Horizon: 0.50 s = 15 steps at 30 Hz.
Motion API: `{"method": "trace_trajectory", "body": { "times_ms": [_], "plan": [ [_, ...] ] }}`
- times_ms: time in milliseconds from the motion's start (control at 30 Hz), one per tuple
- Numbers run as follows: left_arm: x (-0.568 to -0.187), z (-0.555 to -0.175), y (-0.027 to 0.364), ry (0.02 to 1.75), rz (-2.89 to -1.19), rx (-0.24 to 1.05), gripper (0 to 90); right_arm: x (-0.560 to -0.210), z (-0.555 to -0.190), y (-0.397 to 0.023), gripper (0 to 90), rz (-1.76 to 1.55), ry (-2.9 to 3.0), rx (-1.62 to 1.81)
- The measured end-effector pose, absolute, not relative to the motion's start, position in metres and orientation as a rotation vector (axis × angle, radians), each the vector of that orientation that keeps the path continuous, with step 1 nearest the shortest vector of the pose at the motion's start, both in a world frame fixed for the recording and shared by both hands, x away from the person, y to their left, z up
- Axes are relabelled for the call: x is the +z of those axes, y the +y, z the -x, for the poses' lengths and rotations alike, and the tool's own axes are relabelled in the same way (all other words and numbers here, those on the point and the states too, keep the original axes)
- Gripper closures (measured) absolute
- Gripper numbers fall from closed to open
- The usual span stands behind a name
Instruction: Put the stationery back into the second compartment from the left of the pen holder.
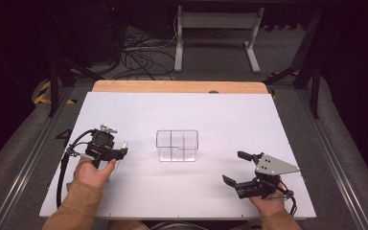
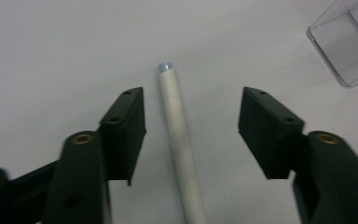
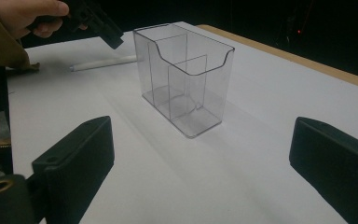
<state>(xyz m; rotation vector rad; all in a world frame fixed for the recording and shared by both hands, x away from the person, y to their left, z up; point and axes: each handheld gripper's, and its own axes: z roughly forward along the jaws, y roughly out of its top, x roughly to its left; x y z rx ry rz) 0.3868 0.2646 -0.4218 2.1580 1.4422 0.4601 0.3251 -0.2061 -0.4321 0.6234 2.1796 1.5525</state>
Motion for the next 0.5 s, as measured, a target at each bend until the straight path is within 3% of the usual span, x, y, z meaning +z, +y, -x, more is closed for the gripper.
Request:
{"method": "trace_trajectory", "body": {
  "times_ms": [500],
  "plan": [
    [-0.434,-0.395,0.260,1.549,-2.211,0.396,59.6,-0.433,-0.327,-0.205,6.8,-0.614,2.197,1.551]
  ]
}}
